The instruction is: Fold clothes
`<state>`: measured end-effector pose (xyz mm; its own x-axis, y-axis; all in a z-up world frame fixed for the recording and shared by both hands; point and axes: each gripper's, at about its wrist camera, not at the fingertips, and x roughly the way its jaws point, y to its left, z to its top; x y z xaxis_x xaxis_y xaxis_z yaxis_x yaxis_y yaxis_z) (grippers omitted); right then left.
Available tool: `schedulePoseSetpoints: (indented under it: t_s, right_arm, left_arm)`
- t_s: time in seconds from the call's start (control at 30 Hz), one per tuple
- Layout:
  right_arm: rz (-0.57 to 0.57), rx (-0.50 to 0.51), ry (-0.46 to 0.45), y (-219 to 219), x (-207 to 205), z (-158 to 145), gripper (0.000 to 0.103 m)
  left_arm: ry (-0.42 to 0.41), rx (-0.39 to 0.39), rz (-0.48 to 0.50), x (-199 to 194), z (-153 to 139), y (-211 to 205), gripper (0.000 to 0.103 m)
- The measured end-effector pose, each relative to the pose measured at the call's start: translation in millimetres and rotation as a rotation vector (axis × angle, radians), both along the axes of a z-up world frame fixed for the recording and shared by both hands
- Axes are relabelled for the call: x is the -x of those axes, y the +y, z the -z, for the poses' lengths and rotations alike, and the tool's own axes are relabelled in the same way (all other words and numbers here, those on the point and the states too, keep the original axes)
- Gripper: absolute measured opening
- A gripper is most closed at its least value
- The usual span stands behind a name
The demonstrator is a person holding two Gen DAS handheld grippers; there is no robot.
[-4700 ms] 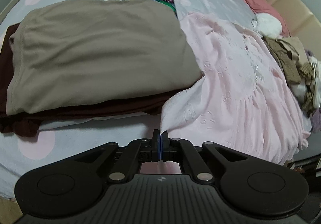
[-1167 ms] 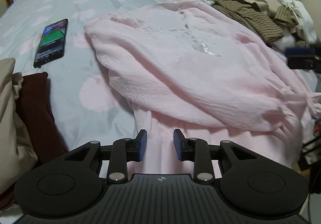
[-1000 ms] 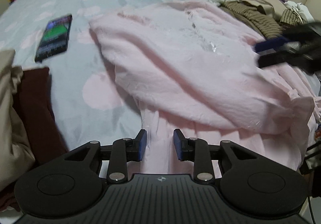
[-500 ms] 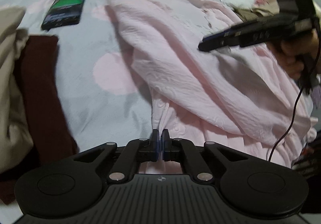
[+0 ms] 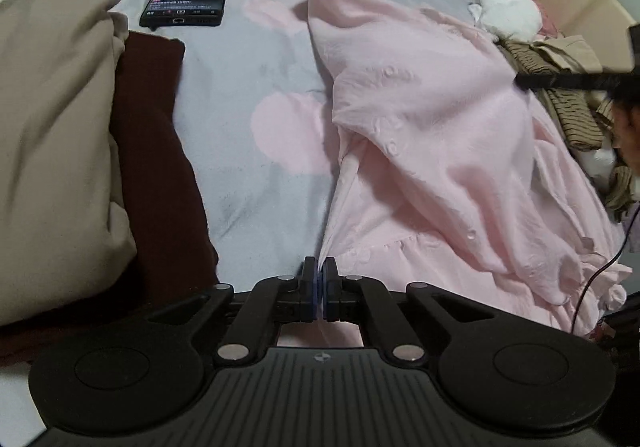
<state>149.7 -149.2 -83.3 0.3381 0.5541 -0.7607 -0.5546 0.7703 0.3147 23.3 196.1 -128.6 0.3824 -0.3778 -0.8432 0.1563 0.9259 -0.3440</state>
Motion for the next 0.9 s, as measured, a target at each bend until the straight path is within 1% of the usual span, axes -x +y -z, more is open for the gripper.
schedulePoseSetpoints:
  t_s: [0.07, 0.1, 0.13, 0.17, 0.23, 0.27, 0.3, 0.33, 0.37, 0.4, 0.43, 0.53, 0.63, 0.8, 0.87, 0.9]
  right_arm:
    - [0.015, 0.001, 0.011, -3, 1, 8, 0.006]
    - [0.022, 0.002, 0.016, -5, 2, 12, 0.006]
    - [0.021, -0.011, 0.016, -3, 3, 12, 0.009]
    - [0.014, -0.021, 0.003, -1, 4, 9, 0.02]
    - [0.0, -0.037, -0.028, 2, 4, 1, 0.038]
    - [-0.004, -0.046, -0.043, 3, 4, -3, 0.037]
    - [-0.007, -0.051, -0.052, 6, 0, -6, 0.038]
    - [-0.008, -0.054, -0.057, 8, -4, -9, 0.04]
    - [-0.009, -0.057, -0.062, 11, -8, -12, 0.041]
    - [-0.011, -0.06, -0.068, 13, -12, -15, 0.041]
    - [-0.017, -0.051, -0.071, 19, -18, -16, 0.041]
    - [-0.045, -0.016, -0.091, 45, -33, -17, 0.041]
    - [-0.06, 0.031, -0.112, 71, -48, -16, 0.041]
    - [0.044, 0.038, -0.086, 87, -83, -4, 0.041]
    - [0.09, 0.023, -0.067, 90, -97, 0, 0.041]
    - [0.098, 0.001, -0.057, 89, -101, 2, 0.04]
  left_arm:
    - [-0.032, 0.01, 0.011, 1, -5, -1, 0.003]
    - [-0.051, 0.004, 0.017, 0, -9, -2, 0.003]
    - [-0.071, -0.009, 0.018, -1, -15, -4, 0.007]
    - [-0.093, -0.02, 0.018, -2, -21, -5, 0.011]
    - [-0.157, -0.024, -0.002, -5, -36, -4, 0.013]
    - [-0.187, -0.024, -0.014, -7, -43, -4, 0.016]
    - [-0.203, -0.01, -0.031, -11, -48, -1, 0.017]
    - [-0.218, 0.005, -0.049, -15, -53, 1, 0.02]
    - [-0.224, 0.03, -0.073, -22, -56, 4, 0.025]
    - [-0.229, 0.054, -0.095, -29, -57, 6, 0.027]
    - [-0.223, 0.07, -0.103, -36, -55, 6, 0.027]
    - [-0.198, 0.062, -0.125, -57, -42, -1, 0.027]
    - [-0.225, 0.049, -0.156, -79, -41, -1, 0.027]
    - [-0.266, 0.076, -0.209, -125, -52, 5, 0.027]
    - [-0.216, 0.083, -0.207, -149, -50, 3, 0.027]
    - [-0.207, 0.104, -0.206, -158, -47, 2, 0.027]
